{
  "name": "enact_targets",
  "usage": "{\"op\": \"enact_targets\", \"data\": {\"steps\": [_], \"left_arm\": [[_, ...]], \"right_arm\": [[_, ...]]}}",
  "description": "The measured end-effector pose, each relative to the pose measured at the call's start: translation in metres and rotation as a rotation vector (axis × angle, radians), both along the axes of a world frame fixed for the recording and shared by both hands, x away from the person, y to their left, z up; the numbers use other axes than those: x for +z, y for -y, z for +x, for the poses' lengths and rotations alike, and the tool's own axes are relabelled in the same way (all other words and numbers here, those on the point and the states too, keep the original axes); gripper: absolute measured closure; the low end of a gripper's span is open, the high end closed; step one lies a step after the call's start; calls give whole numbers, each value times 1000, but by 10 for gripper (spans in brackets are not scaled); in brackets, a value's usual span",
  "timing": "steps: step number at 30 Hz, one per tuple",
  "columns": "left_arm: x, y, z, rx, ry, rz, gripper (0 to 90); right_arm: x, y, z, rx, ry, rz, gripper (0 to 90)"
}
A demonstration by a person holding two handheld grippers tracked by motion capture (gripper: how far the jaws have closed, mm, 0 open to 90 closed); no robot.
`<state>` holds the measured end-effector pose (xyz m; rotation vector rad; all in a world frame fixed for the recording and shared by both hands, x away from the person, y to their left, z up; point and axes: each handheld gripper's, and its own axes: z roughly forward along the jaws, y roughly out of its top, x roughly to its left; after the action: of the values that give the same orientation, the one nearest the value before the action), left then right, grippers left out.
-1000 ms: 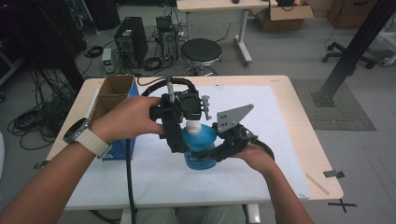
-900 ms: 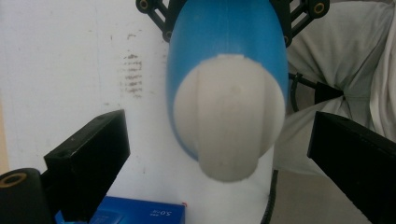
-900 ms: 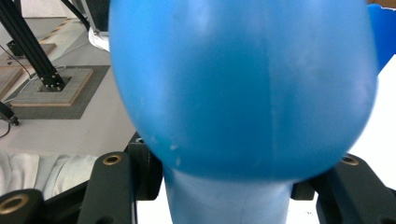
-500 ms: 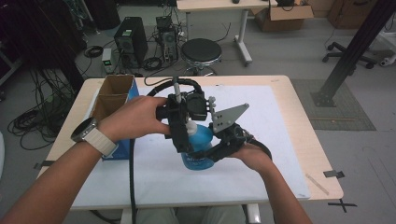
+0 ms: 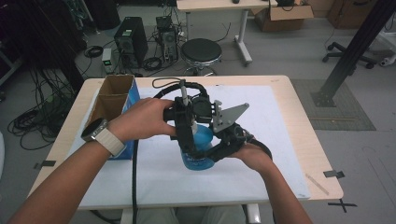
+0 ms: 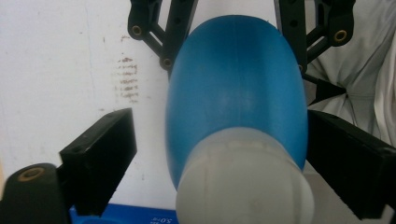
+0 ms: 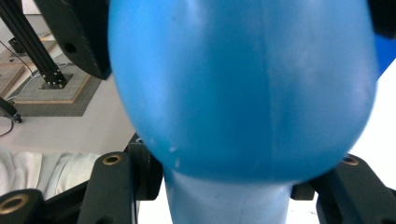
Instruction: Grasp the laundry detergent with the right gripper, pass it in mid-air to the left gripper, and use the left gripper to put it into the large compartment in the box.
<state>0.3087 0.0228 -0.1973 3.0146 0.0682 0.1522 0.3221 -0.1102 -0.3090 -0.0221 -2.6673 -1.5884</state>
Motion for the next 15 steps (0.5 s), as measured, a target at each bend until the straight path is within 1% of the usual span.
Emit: {"op": "enact_targets", "data": {"steps": [5, 8, 15], "left_arm": [[-1, 0, 0, 2, 2, -3, 142], [0, -1, -1, -1, 2, -6, 198], [0, -2, -1, 1, 4, -12, 222]], "right_arm": [[0, 0, 0, -1, -3, 0, 432], [0, 0, 0, -1, -4, 2, 432], [0, -1, 1, 0, -4, 3, 432]]}}
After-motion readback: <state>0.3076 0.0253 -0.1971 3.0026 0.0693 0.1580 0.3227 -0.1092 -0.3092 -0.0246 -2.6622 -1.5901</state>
